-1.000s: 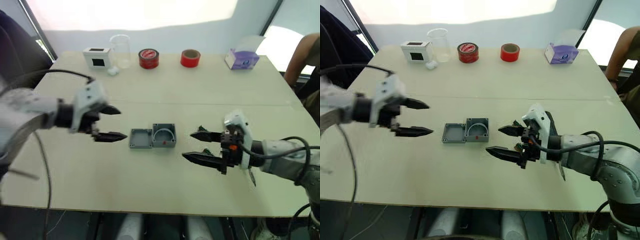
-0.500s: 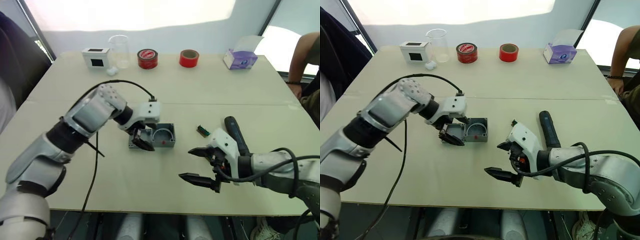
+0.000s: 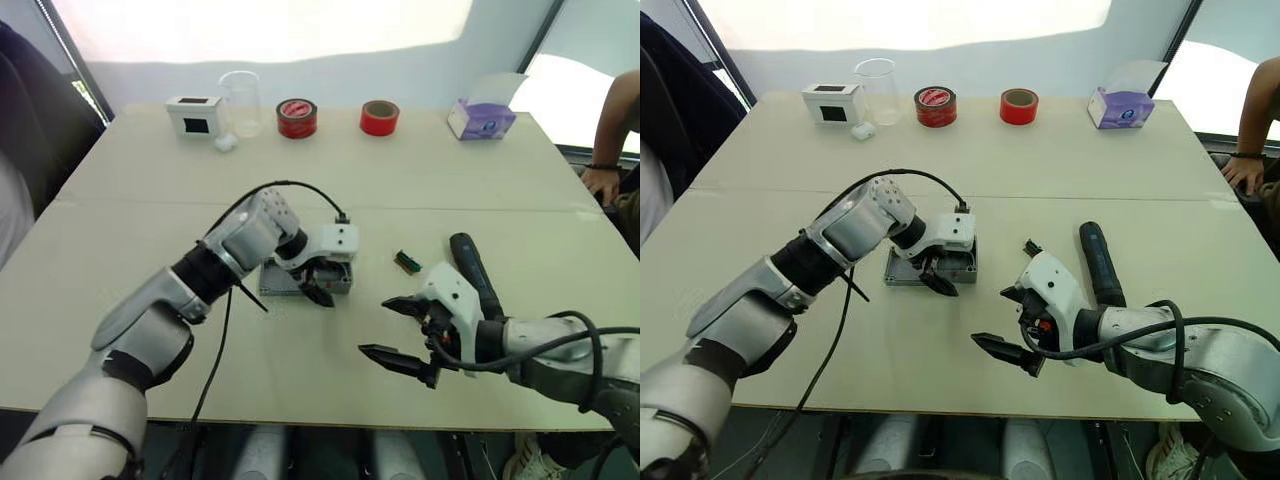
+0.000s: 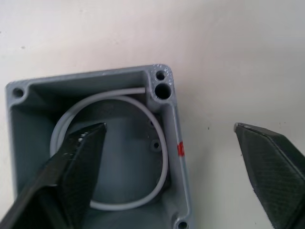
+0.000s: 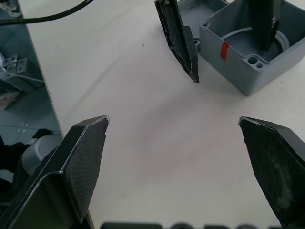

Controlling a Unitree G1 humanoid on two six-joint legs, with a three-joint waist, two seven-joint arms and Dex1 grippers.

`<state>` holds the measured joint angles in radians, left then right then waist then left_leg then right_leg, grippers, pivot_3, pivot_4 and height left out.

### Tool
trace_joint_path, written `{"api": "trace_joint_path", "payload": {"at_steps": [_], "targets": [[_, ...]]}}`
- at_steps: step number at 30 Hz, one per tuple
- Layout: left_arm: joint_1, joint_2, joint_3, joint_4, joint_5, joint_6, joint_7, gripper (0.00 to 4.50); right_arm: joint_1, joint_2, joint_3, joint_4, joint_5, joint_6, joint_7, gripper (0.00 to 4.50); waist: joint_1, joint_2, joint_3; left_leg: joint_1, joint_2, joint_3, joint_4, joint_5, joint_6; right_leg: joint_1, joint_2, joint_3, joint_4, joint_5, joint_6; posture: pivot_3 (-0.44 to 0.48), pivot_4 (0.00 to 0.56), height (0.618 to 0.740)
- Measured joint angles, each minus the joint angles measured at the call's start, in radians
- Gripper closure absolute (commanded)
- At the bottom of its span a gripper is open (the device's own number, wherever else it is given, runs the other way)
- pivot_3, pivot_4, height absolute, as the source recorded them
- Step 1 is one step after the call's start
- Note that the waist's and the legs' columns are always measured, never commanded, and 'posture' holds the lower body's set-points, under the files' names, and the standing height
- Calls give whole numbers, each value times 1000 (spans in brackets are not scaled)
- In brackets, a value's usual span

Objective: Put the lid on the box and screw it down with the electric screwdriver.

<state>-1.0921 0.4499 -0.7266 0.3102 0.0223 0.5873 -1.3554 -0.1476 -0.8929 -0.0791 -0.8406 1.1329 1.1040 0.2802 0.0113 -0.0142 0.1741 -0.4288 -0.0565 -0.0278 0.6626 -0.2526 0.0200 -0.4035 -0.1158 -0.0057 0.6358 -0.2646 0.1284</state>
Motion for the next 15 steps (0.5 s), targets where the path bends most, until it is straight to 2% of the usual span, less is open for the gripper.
{"api": "trace_joint_path", "payload": {"at_steps": [2, 5, 6, 7, 8, 13, 15], "targets": [[0, -3, 0, 7, 18, -15, 0, 2478, 2, 8, 6, 0, -1, 0, -12, 0, 0, 0, 0, 0, 0, 0, 0, 0, 0, 0, 0, 0, 0, 0, 0, 0, 150, 740], [0, -8, -1, 25, 41, -39, -10, 3677, 3, 15, 16, 0, 0, 0, -32, 0, 1, 0, 0, 0, 0, 0, 0, 0, 0, 0, 0, 0, 0, 0, 0, 0, 150, 740], [0, -9, -1, 27, 48, -51, -18, 3804, 3, 18, 16, 0, 0, 0, -40, 0, 3, 0, 0, 0, 0, 0, 0, 0, 0, 0, 0, 0, 0, 0, 0, 0, 150, 740], [0, -9, -1, 28, 56, -57, -21, 4339, 3, 19, 16, 0, 0, 0, -43, 0, 3, 0, 0, 0, 0, 0, 0, 0, 0, 0, 0, 0, 0, 0, 0, 0, 150, 740], [0, -8, -1, 28, 59, -59, -22, 4463, 3, 19, 17, 0, 0, 0, -46, 0, 2, 0, 0, 0, 0, 0, 1, 0, 0, 0, 0, 0, 0, 0, 0, 0, 150, 740], [-9, -11, 8, 39, 71, -77, -53, 4463, 44, 9, 9, -19, 12, -1, -49, 0, 2, 0, 0, 0, 0, 0, 1, 0, 0, 1, 0, 0, 0, 0, 0, 0, 150, 740], [-10, -21, 24, 71, 66, -147, -69, 4463, 80, -17, -11, -39, 20, -3, -33, 0, 3, 0, 0, 0, 0, 0, 1, 0, 0, 1, 0, 0, 0, 0, 0, 0, 150, 740]]}}
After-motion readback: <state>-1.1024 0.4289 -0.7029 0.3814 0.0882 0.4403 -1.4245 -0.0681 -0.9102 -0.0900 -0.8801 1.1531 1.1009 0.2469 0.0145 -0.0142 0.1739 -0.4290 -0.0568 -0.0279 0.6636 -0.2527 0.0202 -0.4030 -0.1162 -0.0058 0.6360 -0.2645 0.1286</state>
